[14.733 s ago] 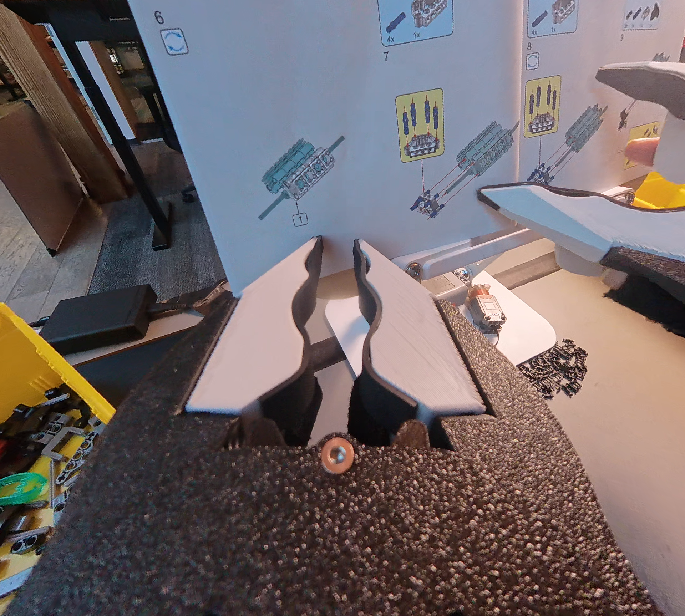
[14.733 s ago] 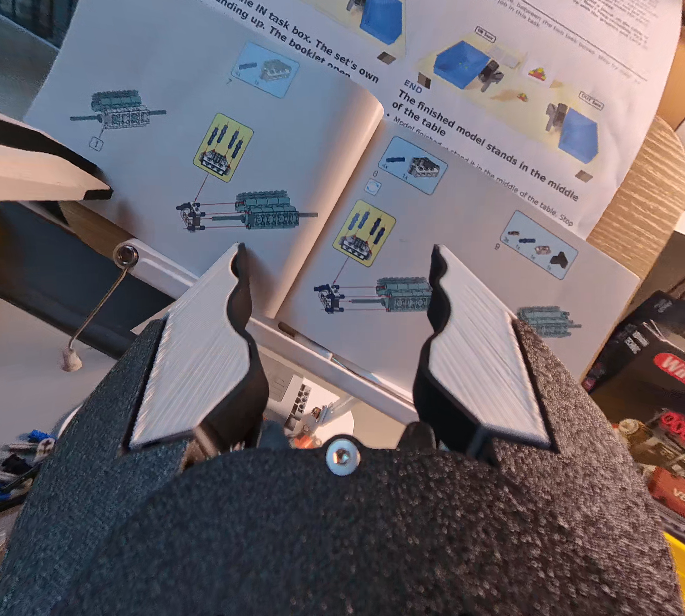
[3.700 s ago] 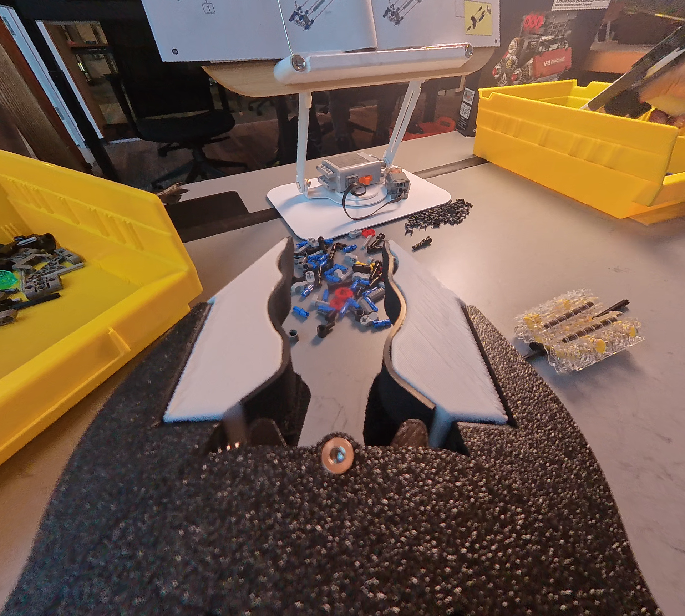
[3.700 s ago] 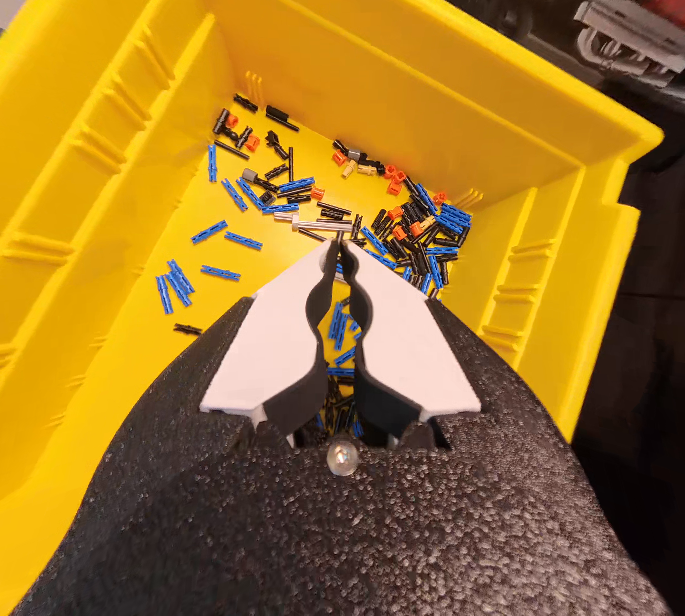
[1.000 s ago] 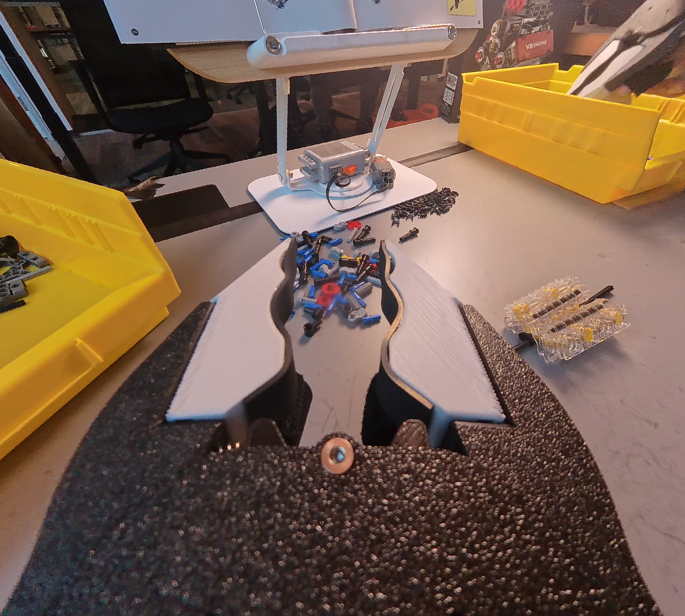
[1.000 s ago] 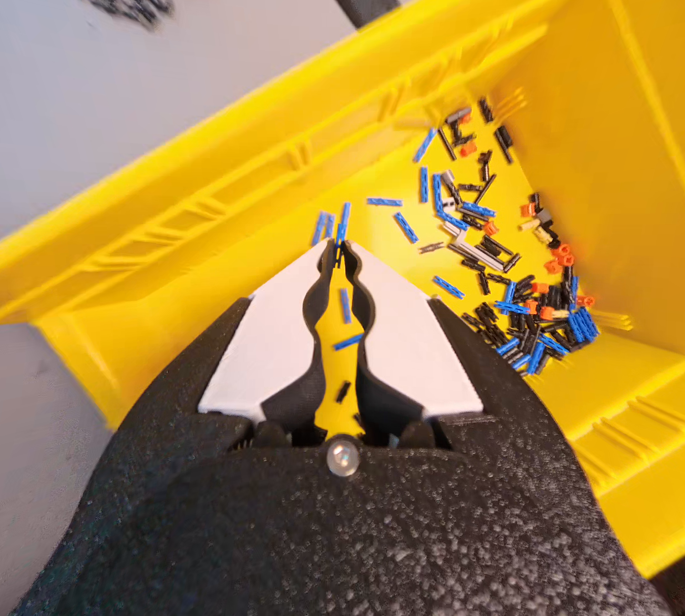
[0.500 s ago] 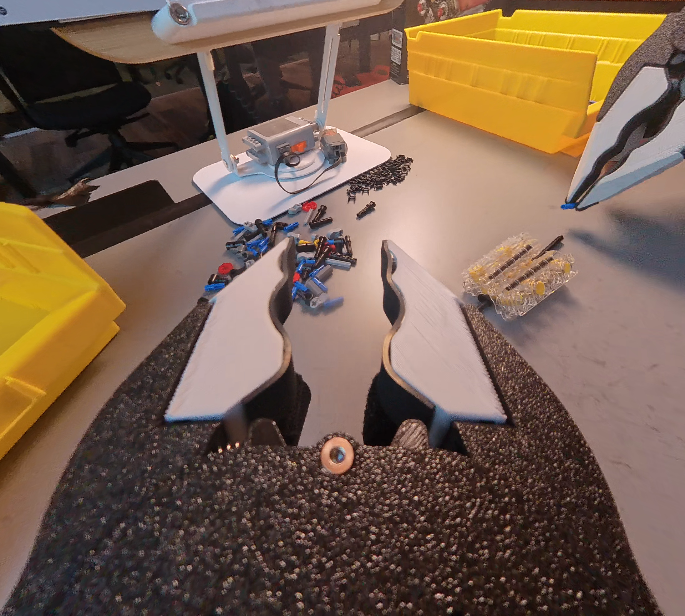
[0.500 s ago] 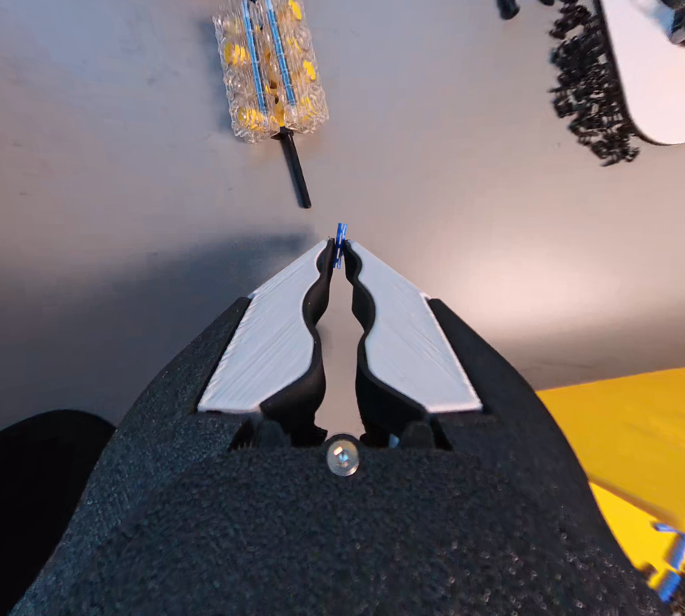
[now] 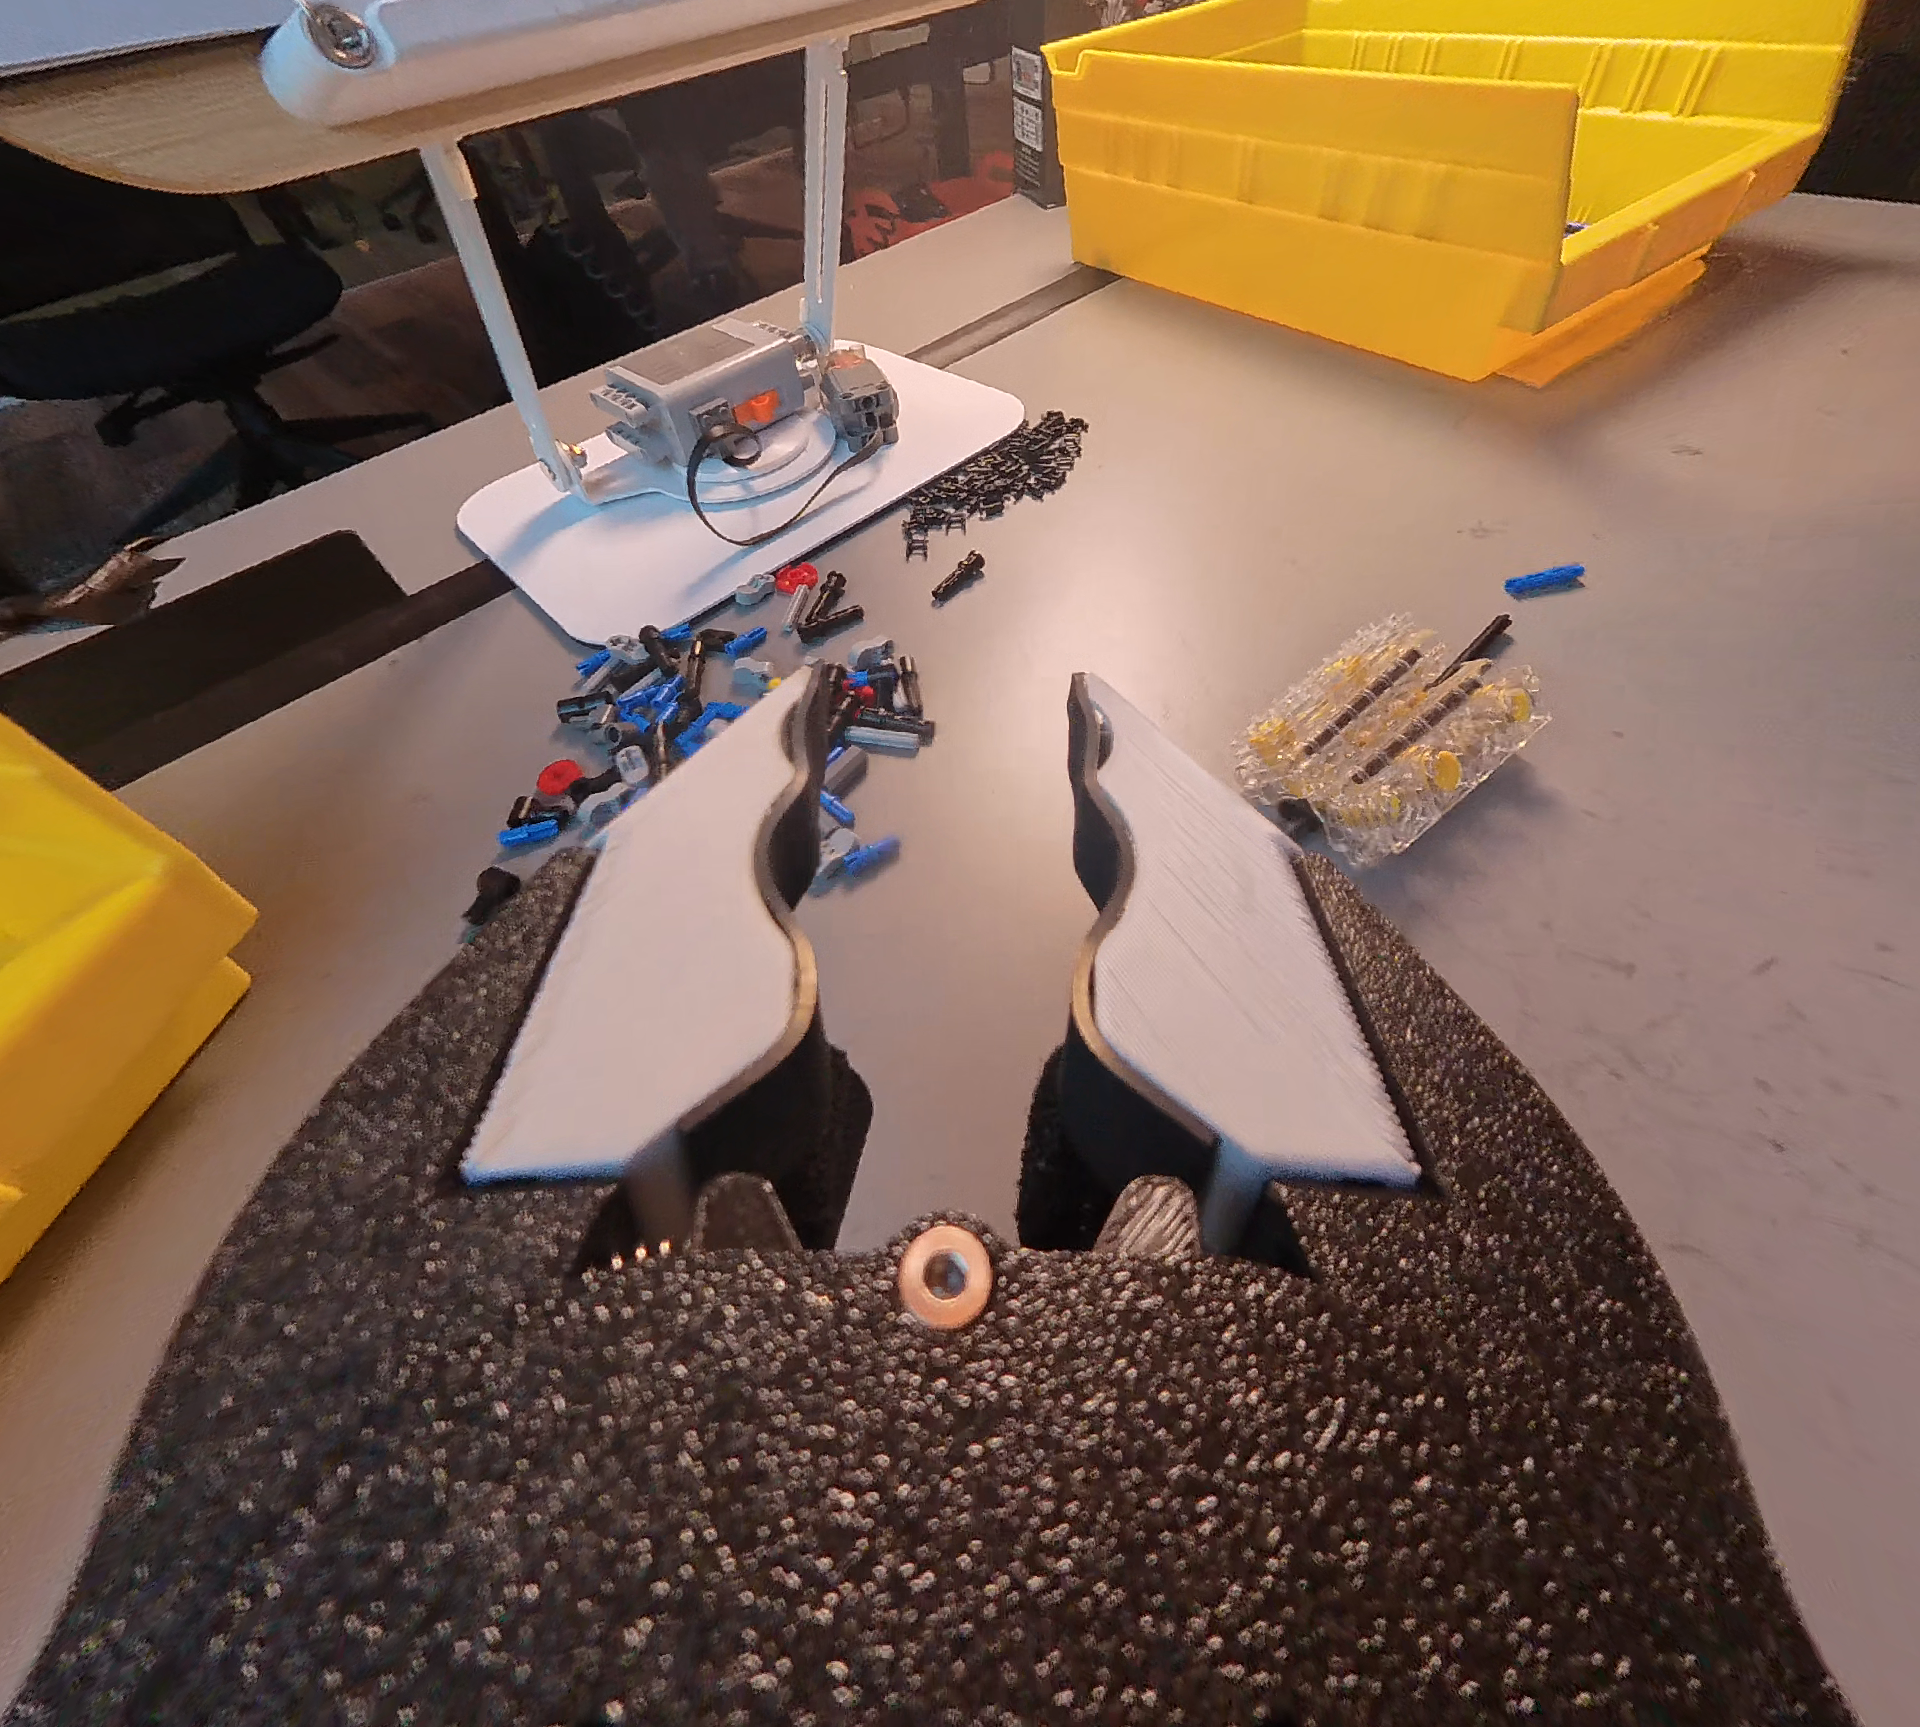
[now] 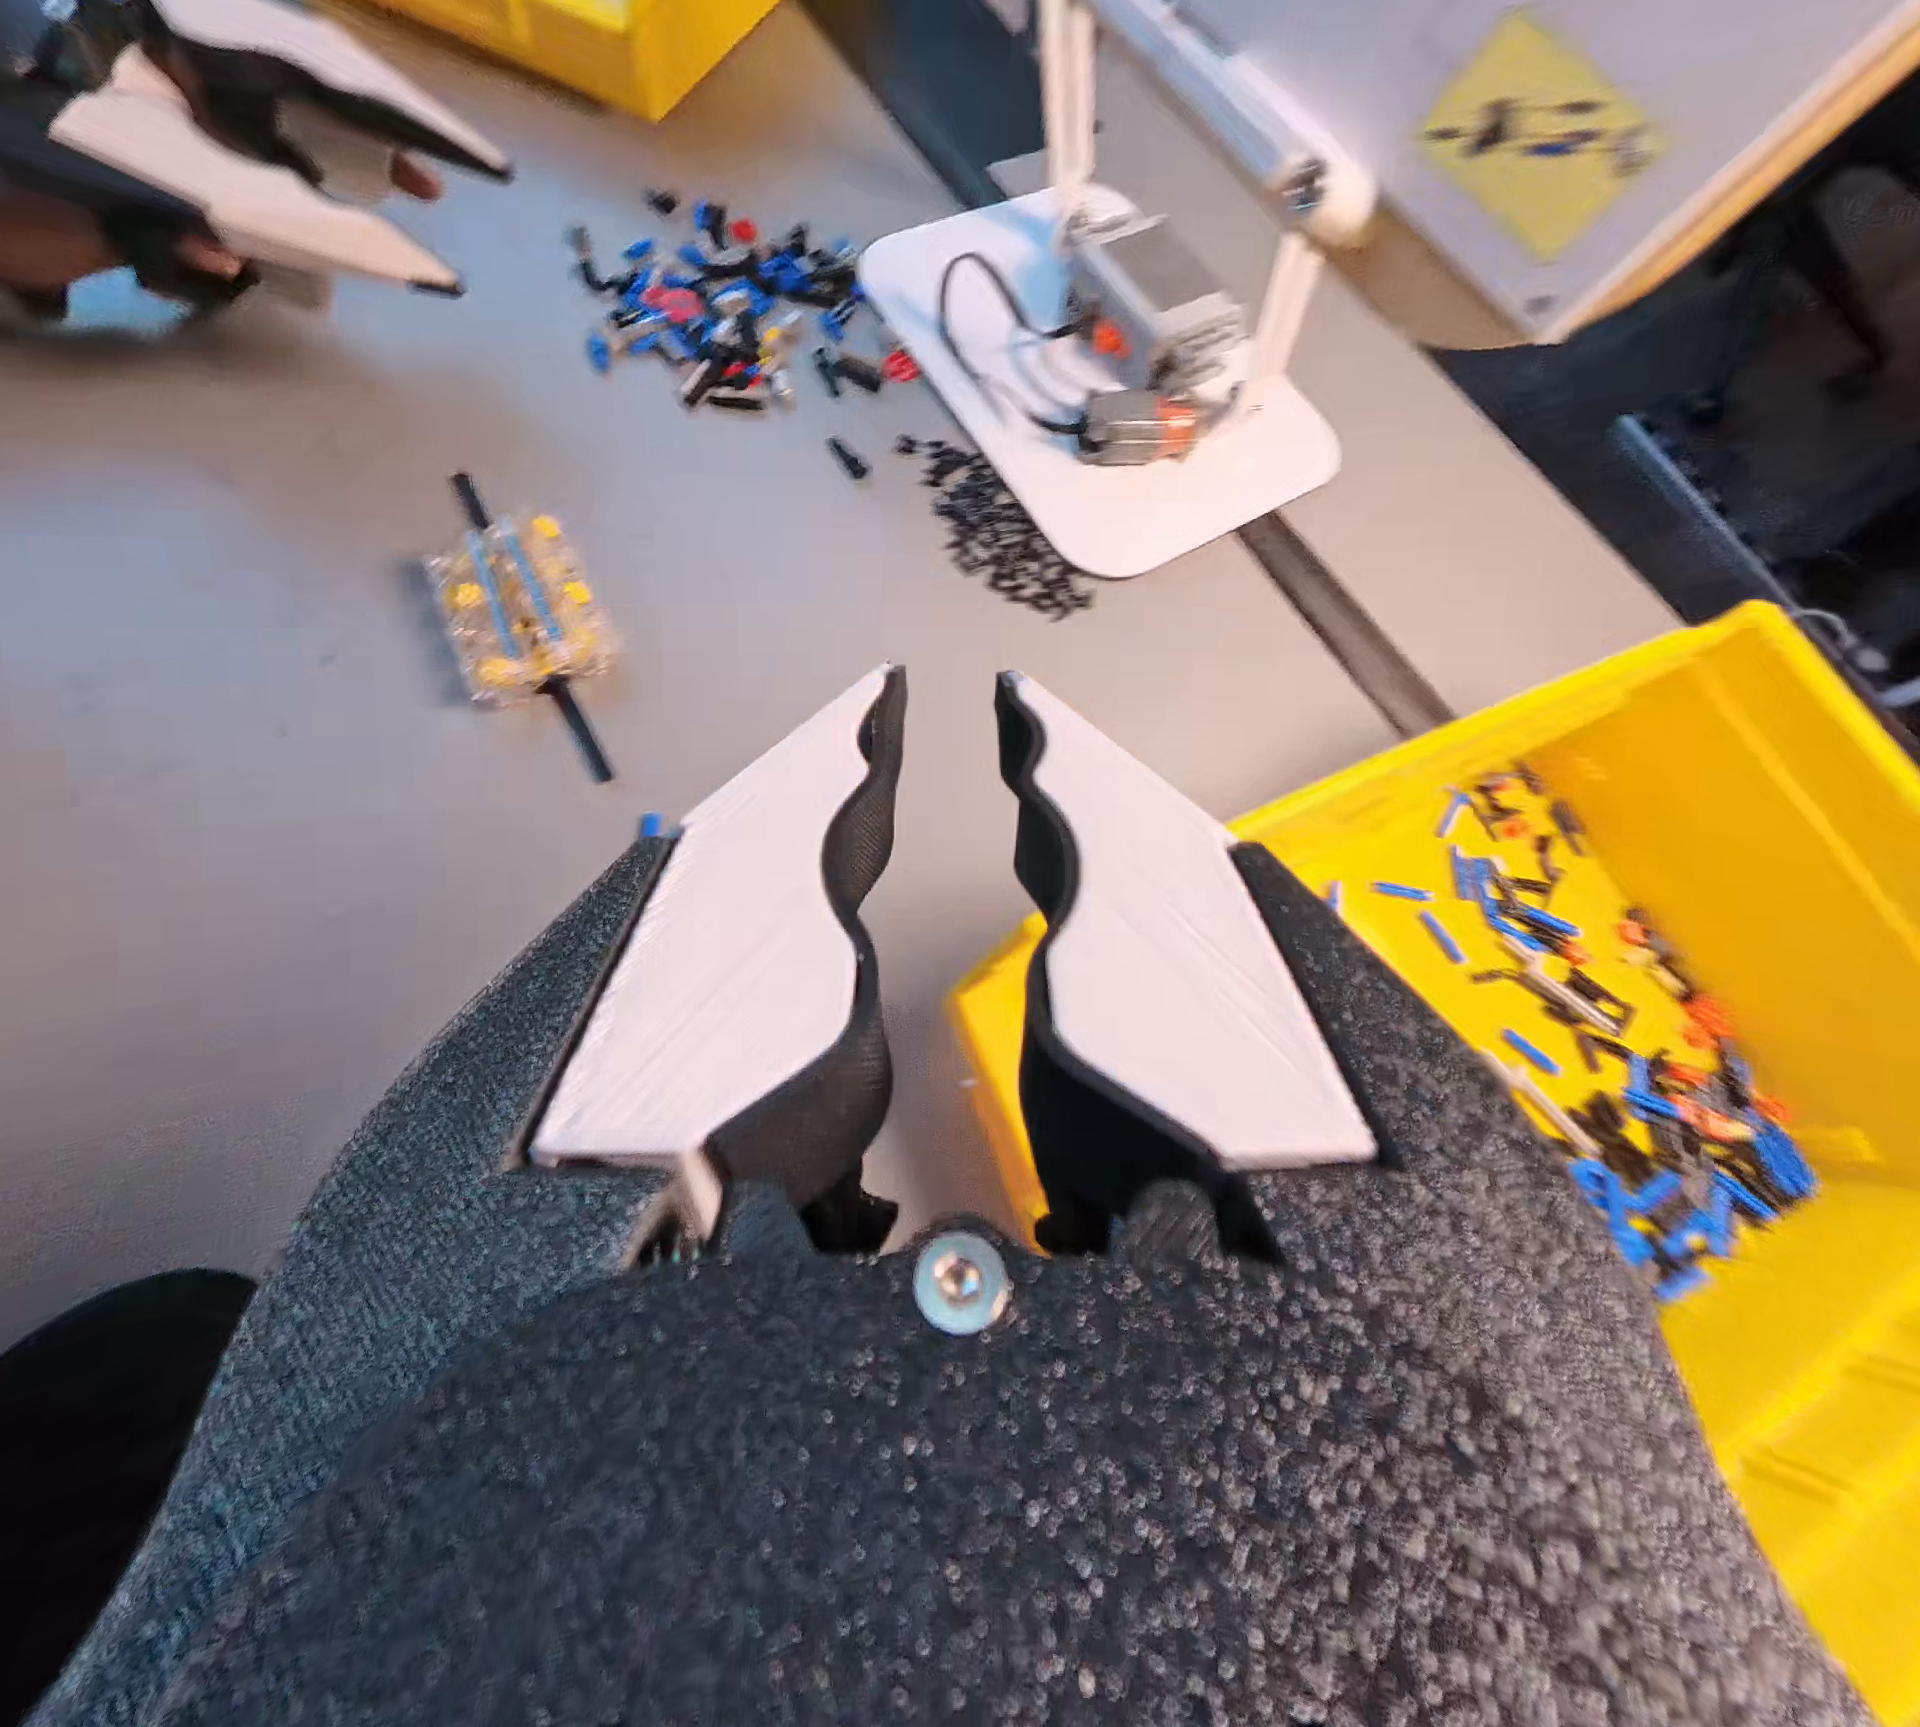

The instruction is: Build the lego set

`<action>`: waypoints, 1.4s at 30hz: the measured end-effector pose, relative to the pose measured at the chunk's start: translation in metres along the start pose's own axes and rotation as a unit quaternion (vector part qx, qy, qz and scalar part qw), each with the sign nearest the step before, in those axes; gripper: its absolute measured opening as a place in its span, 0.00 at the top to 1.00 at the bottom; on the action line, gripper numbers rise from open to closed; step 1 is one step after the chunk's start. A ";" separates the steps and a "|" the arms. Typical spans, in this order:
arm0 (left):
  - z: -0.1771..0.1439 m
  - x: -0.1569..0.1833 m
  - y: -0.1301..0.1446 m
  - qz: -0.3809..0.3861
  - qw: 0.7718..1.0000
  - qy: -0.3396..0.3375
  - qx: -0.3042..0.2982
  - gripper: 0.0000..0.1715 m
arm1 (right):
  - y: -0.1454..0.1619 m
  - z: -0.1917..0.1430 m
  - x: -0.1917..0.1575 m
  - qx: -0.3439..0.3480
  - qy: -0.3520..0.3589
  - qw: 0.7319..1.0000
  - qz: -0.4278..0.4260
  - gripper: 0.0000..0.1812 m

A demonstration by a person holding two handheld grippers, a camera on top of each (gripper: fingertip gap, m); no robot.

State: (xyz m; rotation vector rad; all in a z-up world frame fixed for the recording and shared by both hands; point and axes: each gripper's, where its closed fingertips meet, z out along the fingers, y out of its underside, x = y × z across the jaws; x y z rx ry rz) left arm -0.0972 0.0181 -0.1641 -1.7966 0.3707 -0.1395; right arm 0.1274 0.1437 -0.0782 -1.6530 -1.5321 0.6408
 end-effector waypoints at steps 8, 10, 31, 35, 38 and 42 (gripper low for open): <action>0.023 0.081 0.019 0.070 0.962 0.232 -0.127 0.66 | 0.005 0.002 -0.034 -0.007 -0.099 0.994 -0.045 0.89; 0.033 0.096 0.020 0.110 0.942 0.272 -0.162 0.66 | 0.015 0.015 -0.071 -0.024 -0.156 0.985 -0.068 0.88; 0.057 0.130 0.033 0.123 0.876 0.392 -0.254 0.72 | 0.073 0.057 -0.128 -0.064 -0.239 0.968 -0.050 0.88; 0.057 0.127 0.030 0.120 0.873 0.401 -0.249 0.71 | 0.067 0.053 -0.126 -0.055 -0.234 0.969 -0.047 0.88; 0.052 0.122 0.024 0.125 0.874 0.403 -0.241 0.67 | 0.066 0.050 -0.124 -0.053 -0.230 0.971 -0.045 0.88; 0.044 0.110 0.028 0.140 0.872 0.395 -0.253 0.68 | 0.067 0.046 -0.122 -0.051 -0.224 0.972 -0.040 0.88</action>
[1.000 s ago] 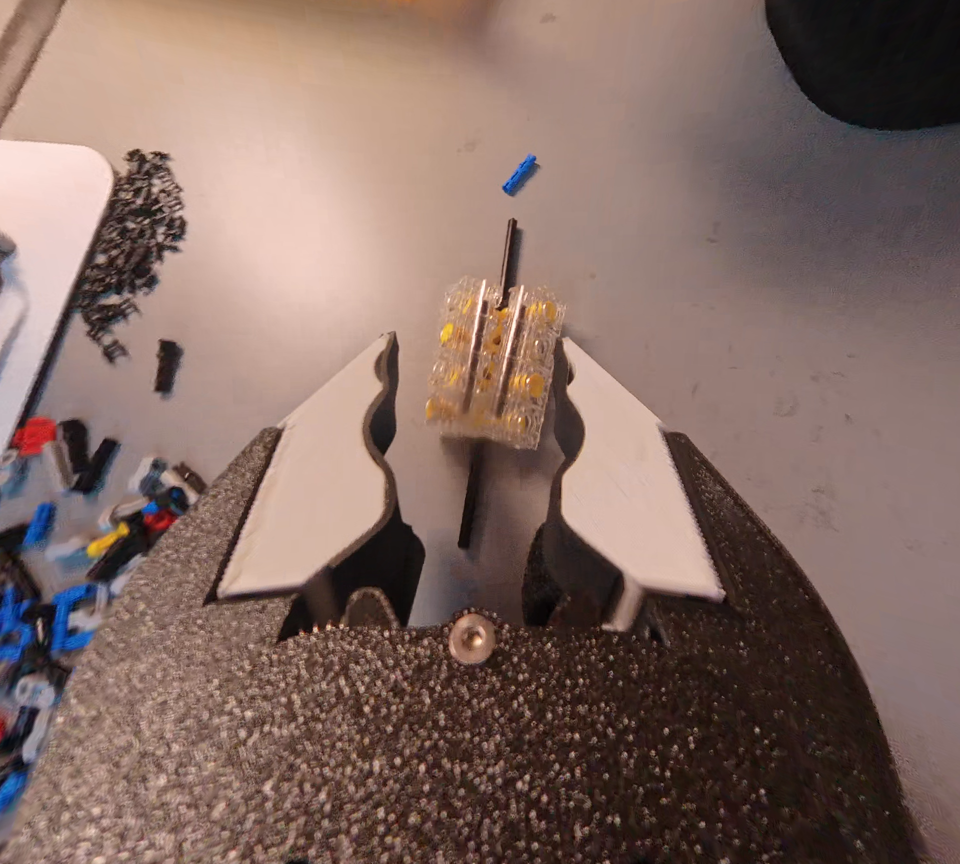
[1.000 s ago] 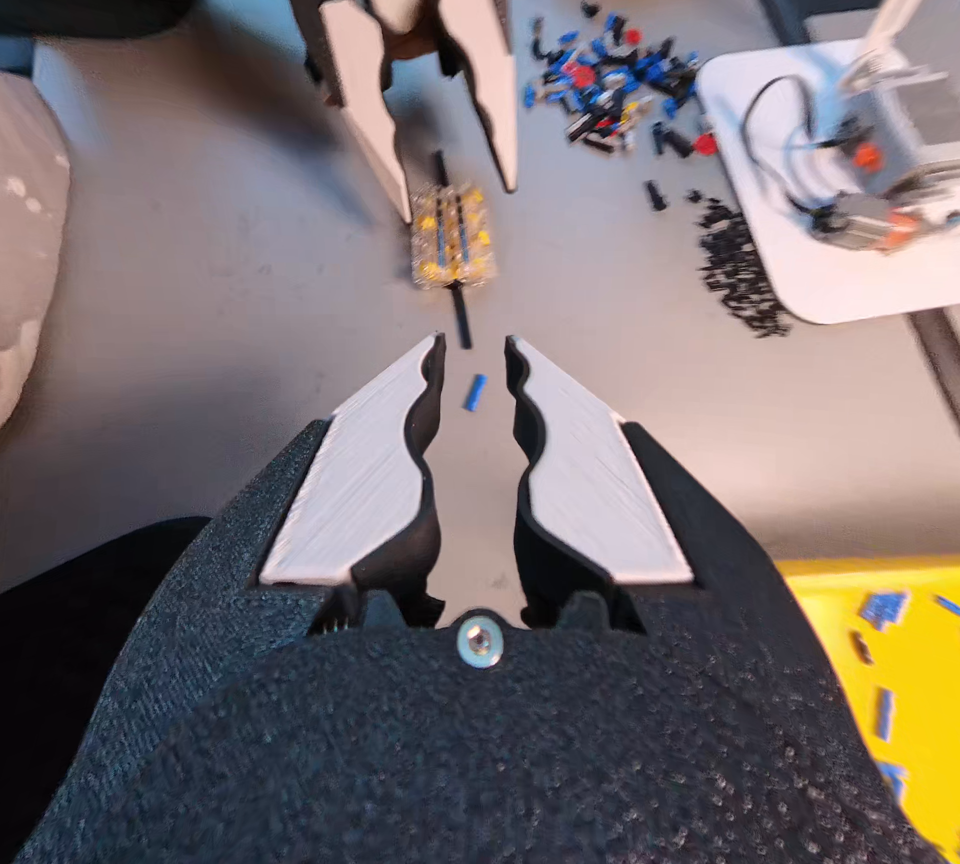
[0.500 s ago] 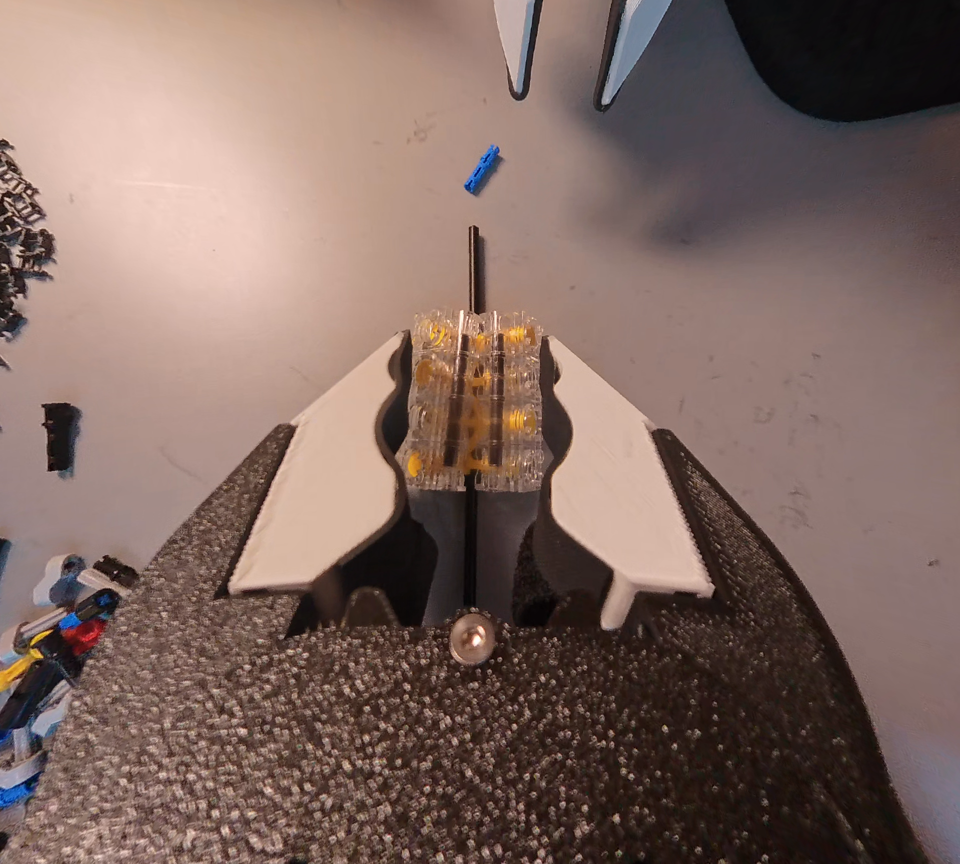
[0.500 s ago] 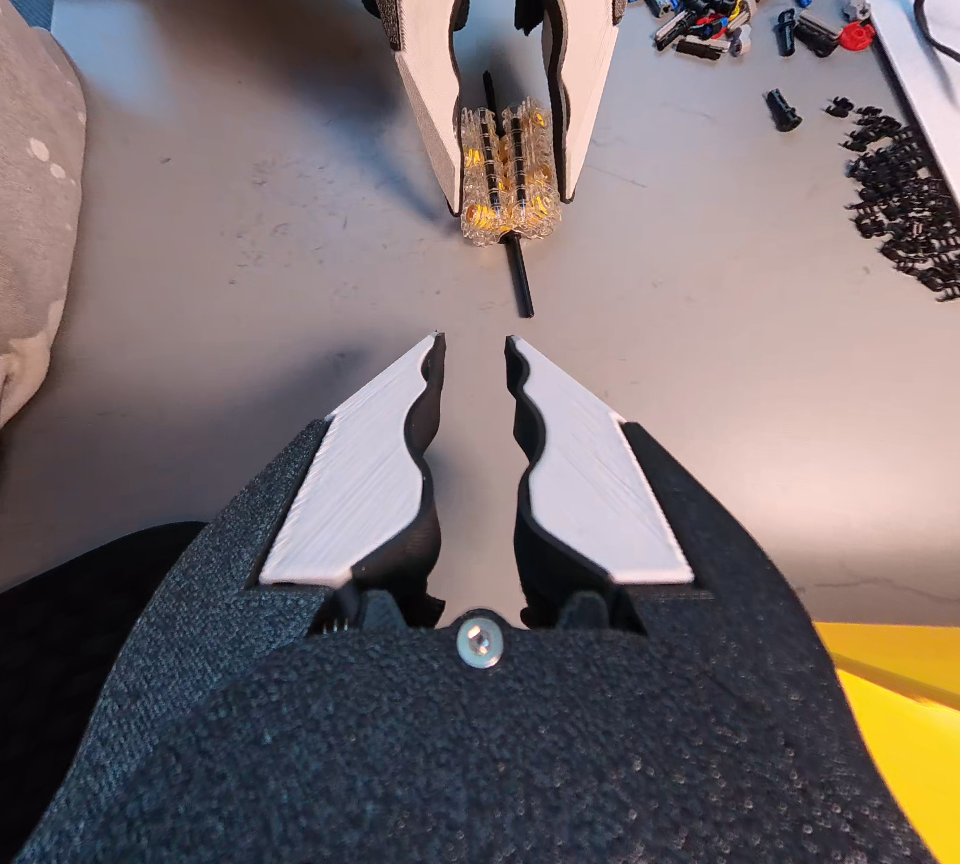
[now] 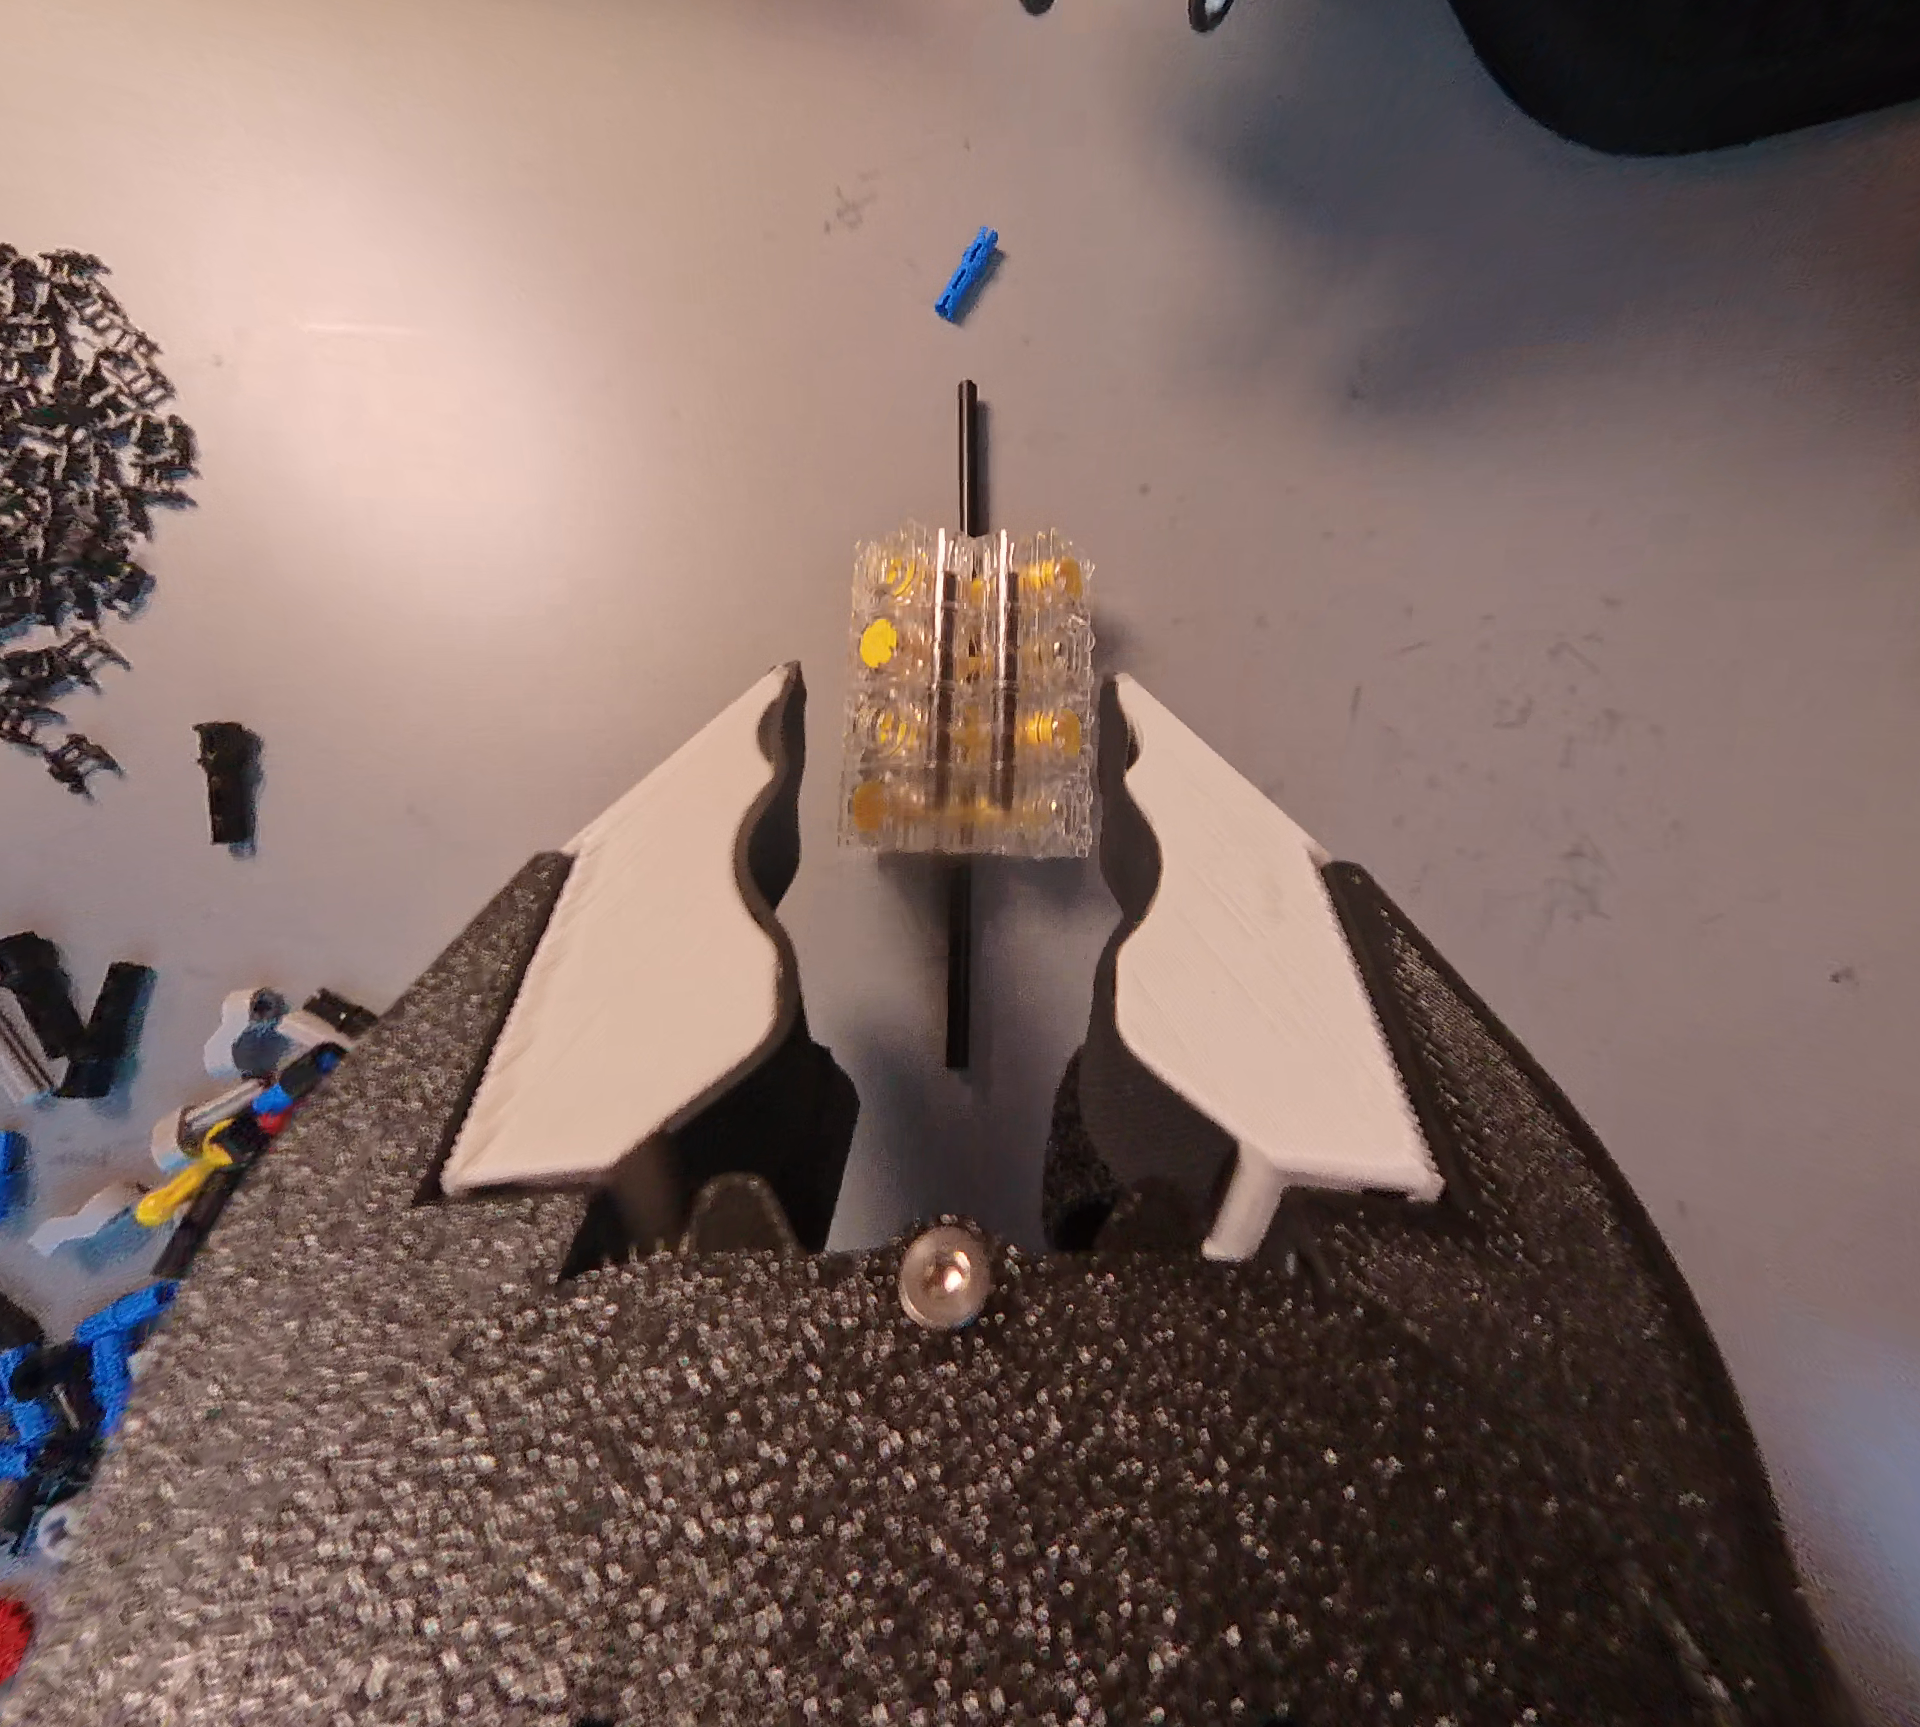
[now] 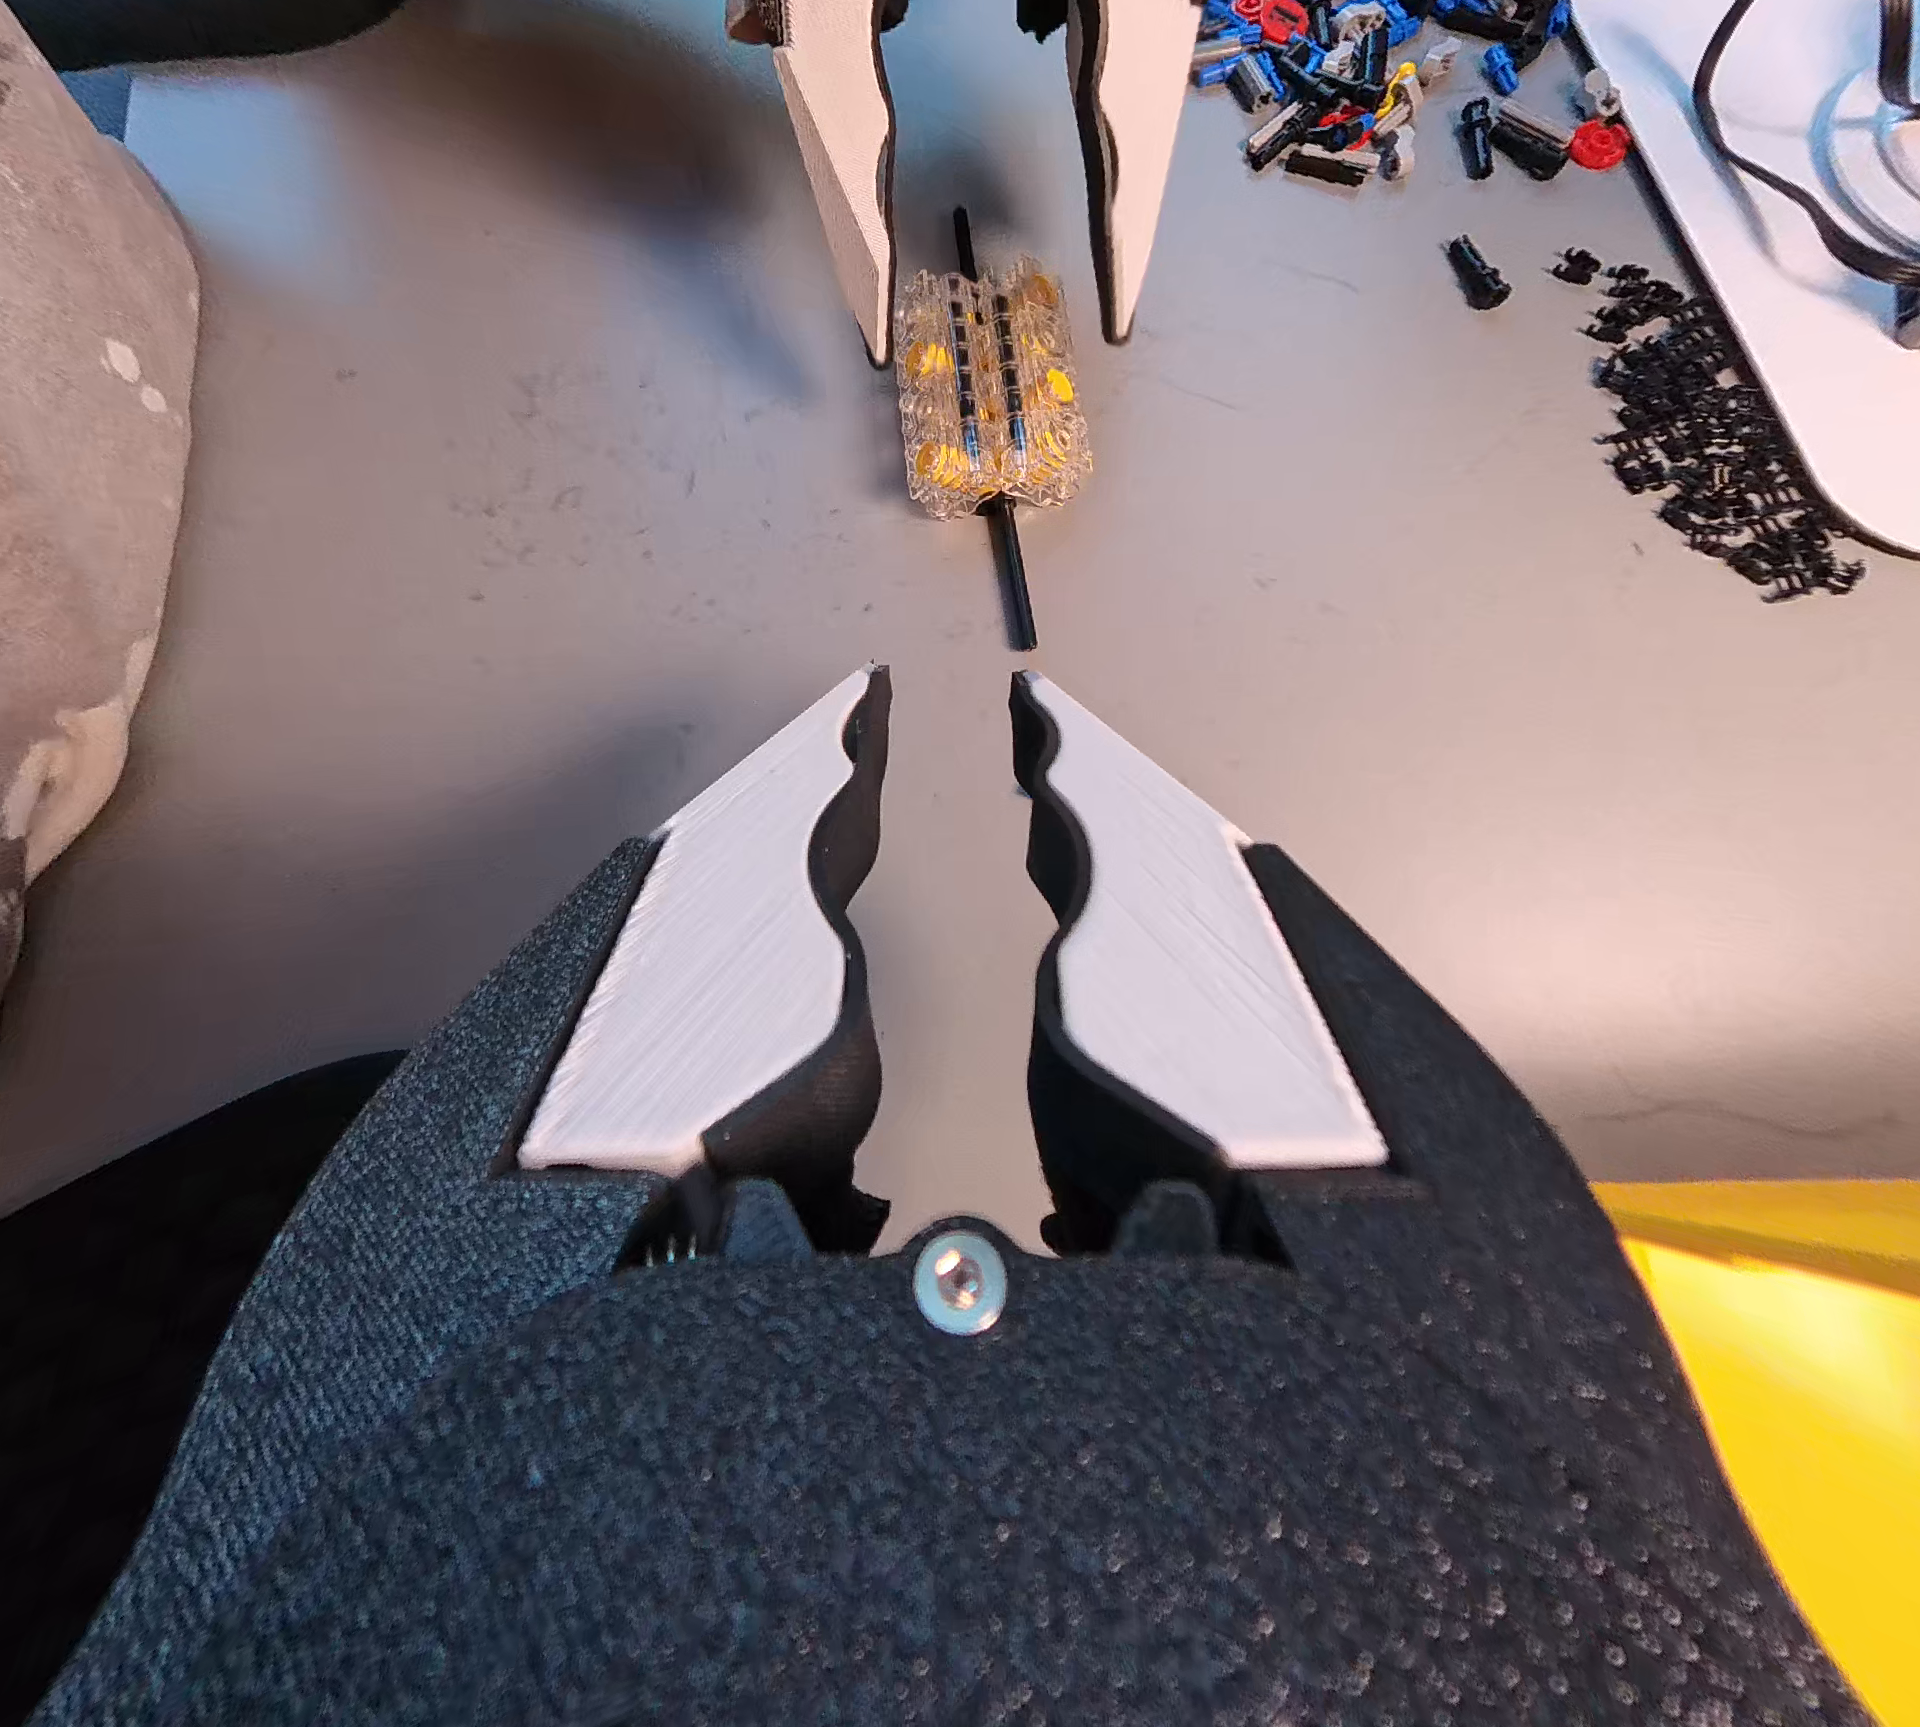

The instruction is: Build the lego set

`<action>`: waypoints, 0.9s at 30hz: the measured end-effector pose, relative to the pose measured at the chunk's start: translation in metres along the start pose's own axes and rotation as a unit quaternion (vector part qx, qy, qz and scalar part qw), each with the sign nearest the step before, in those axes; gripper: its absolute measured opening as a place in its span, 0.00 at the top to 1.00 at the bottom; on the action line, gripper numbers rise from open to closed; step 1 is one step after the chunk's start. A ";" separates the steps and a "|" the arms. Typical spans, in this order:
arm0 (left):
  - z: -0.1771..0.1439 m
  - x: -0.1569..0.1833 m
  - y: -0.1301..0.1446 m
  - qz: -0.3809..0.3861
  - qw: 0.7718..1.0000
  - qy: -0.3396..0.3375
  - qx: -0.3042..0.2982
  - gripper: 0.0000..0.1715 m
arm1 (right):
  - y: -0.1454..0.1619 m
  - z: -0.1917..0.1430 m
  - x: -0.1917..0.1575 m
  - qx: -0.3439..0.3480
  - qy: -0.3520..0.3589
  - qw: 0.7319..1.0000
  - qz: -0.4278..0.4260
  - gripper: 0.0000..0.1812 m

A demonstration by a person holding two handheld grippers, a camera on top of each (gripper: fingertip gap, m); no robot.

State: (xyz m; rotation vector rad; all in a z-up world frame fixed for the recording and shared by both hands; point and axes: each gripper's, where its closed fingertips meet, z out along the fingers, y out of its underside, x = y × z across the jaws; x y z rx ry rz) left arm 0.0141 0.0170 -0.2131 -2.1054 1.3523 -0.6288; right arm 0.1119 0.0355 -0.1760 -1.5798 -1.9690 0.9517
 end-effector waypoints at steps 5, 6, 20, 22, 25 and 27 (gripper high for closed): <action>0.002 0.001 0.010 -0.010 1.000 0.012 -0.013 0.75 | -0.003 -0.006 0.005 0.010 0.012 1.000 0.002 0.88; 0.003 0.001 0.010 -0.011 1.000 0.014 -0.012 0.75 | -0.005 -0.008 0.006 0.013 0.015 1.000 0.002 0.88; -0.024 -0.009 -0.010 -0.068 0.991 -0.035 0.108 0.69 | -0.013 -0.129 0.123 0.033 0.227 0.972 0.060 0.89; -0.037 -0.013 -0.017 -0.096 0.980 -0.059 0.161 0.68 | 0.021 -0.138 0.170 -0.053 0.288 0.952 0.094 0.88; -0.056 -0.018 -0.018 -0.127 0.961 -0.108 0.221 0.68 | 0.058 -0.120 0.214 -0.118 0.283 0.940 0.149 0.88; -0.067 -0.020 -0.010 -0.140 0.951 -0.145 0.236 0.68 | 0.079 -0.104 0.233 -0.155 0.272 0.935 0.165 0.88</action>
